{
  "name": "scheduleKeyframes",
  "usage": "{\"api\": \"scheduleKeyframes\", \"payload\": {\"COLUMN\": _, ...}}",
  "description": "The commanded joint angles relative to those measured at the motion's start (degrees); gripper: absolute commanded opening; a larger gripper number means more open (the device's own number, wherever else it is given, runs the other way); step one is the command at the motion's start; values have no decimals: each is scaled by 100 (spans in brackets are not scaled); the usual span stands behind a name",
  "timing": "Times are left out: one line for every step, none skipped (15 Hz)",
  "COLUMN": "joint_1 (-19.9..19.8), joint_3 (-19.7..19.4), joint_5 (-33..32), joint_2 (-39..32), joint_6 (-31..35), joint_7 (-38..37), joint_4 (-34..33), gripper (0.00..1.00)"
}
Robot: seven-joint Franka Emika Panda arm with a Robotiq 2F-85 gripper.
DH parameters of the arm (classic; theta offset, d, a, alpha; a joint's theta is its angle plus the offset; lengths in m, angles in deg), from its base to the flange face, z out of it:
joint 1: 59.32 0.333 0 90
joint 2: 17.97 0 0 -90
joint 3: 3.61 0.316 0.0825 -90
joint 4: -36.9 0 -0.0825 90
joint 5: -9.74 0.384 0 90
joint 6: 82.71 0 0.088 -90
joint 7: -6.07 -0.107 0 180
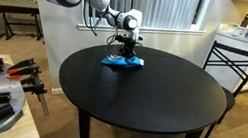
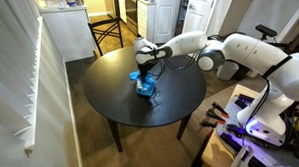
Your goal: Use the towel to wipe the table
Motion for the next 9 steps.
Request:
{"api": "scheduleKeyframes", "payload": {"joint_1": -441, "joint_3": -119, "joint_5": 135, "joint_2": 345, "joint_6": -168, "joint_7": -414, "joint_4": 781, "gripper": 6}}
{"api": "scheduleKeyframes", "payload": {"joint_1": -568, "joint_3": -129, "joint_5": 180, "joint_2": 422, "joint_6": -171, "joint_7": -502, "joint_4": 905, "gripper": 6}}
{"api": "scheduleKeyframes", "payload": {"joint_1": -697, "joint_3": -144, "joint_5": 221, "joint_2": 497, "joint_6": -141, "joint_7": -573, "joint_4": 1044, "gripper": 6}}
{"api": "scheduleKeyframes", "payload": {"joint_1": -810, "joint_3": -182, "joint_5": 234, "joint_2": 598, "joint_6": -152, "joint_7": -693, "joint_4": 1206, "gripper": 6}}
{"api": "scheduleKeyframes", "payload": {"joint_1": -923, "joint_3": -222, "joint_5": 240, "joint_2": 702, "joint_6": -130, "joint_7": -794, "joint_4": 1396, "gripper": 6}}
{"api": "scheduleKeyframes", "payload": {"joint_1": -1037, "joint_3": -254, "joint_5": 258, "joint_2": 814, "joint_6": -123, "joint_7": -884, "joint_4": 1590, "gripper": 6}}
{"api": "scheduleKeyframes", "payload": {"joint_1": -1154, "joint_3": -275, "joint_5": 280, "joint_2": 929, "joint_6": -66, "joint_7": -952, "joint_4": 1802, "gripper": 6}}
{"api": "scheduleKeyframes", "payload": {"joint_1": -1275, "joint_3": -295, "joint_5": 312, "joint_2": 1050, "joint_6": 4, "joint_7": -989, "joint_4": 2030, "gripper": 6}}
{"api": "scheduleKeyframes", "payload": {"joint_1": -1390, "joint_3": -331, "joint_5": 341, "joint_2": 1186, "joint_6": 126, "joint_7": -1064, "joint_4": 2268, "gripper": 6}}
